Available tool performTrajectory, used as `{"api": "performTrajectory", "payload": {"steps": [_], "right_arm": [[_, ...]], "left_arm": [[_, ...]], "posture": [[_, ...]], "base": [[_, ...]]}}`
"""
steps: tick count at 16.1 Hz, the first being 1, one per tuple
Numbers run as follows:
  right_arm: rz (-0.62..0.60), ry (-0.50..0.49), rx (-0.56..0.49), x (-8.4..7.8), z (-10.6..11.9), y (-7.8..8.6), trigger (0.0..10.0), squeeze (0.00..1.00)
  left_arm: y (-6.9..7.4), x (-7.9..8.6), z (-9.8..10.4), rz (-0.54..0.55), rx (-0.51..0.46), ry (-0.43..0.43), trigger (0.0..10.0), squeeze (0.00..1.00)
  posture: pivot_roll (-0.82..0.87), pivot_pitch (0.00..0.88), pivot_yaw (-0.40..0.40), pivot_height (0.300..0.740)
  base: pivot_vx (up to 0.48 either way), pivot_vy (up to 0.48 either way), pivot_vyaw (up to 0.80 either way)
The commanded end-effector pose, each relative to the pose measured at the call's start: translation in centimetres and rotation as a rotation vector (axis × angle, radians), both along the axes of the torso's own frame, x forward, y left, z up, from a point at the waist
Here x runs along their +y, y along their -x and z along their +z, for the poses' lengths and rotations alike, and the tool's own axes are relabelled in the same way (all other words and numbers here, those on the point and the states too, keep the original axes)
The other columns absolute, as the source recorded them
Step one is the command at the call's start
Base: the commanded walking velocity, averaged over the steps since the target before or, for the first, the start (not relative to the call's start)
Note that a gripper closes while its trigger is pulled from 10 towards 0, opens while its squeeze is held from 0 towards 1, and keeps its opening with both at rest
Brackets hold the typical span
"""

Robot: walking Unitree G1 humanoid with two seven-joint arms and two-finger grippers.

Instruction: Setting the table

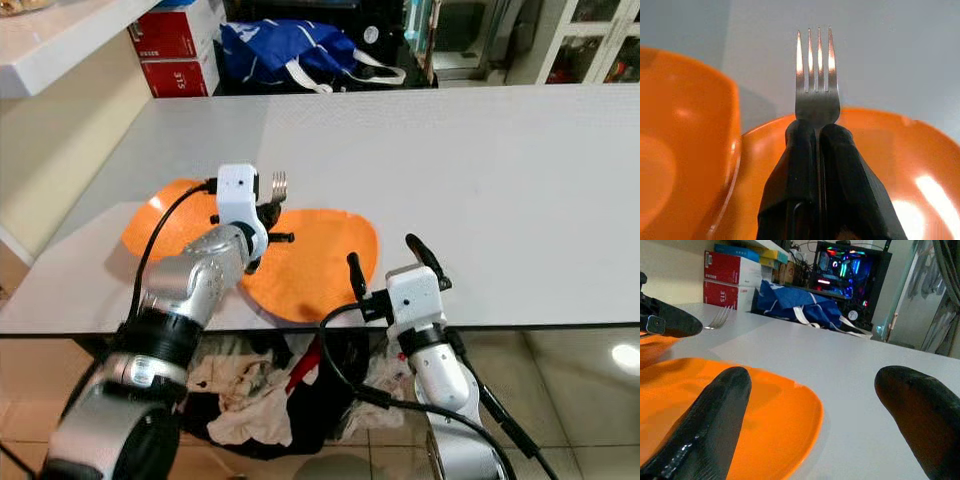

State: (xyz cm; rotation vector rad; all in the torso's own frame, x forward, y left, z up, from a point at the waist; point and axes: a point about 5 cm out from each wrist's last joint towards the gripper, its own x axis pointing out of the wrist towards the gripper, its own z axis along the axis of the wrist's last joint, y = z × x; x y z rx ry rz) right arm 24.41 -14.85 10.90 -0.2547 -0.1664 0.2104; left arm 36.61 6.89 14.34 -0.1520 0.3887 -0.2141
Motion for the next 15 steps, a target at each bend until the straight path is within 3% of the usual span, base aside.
{"api": "performTrajectory", "payload": {"steps": [1,7,12,15], "right_arm": [[0.0,-0.014,-0.012,0.2,0.4,0.1,10.0,0.03],[0.018,-0.037,-0.009,0.2,1.1,0.7,10.0,0.03],[0.046,-0.028,0.021,-0.2,1.5,2.0,10.0,0.03],[0.076,0.022,0.06,-1.8,1.7,3.5,10.0,0.03]], "left_arm": [[-0.6,0.2,0.6,0.001,-0.026,-0.02,0.0,0.0],[-1.6,1.1,-1.2,0.021,0.028,-0.042,0.0,0.0],[-1.3,0.1,-2.5,-0.009,0.087,-0.016,0.0,0.0],[-1.2,-0.6,-2.8,-0.034,0.098,-0.018,0.0,0.0]], "posture": [[-0.18,0.0,0.118,0.74],[-0.2,0.0,0.129,0.74],[-0.21,0.0,0.131,0.74],[-0.23,0.005,0.13,0.74]], "base": [[0.0,0.0,0.0],[0.0,0.0,0.0],[0.0,0.0,0.0],[0.0,0.0,0.0]]}}
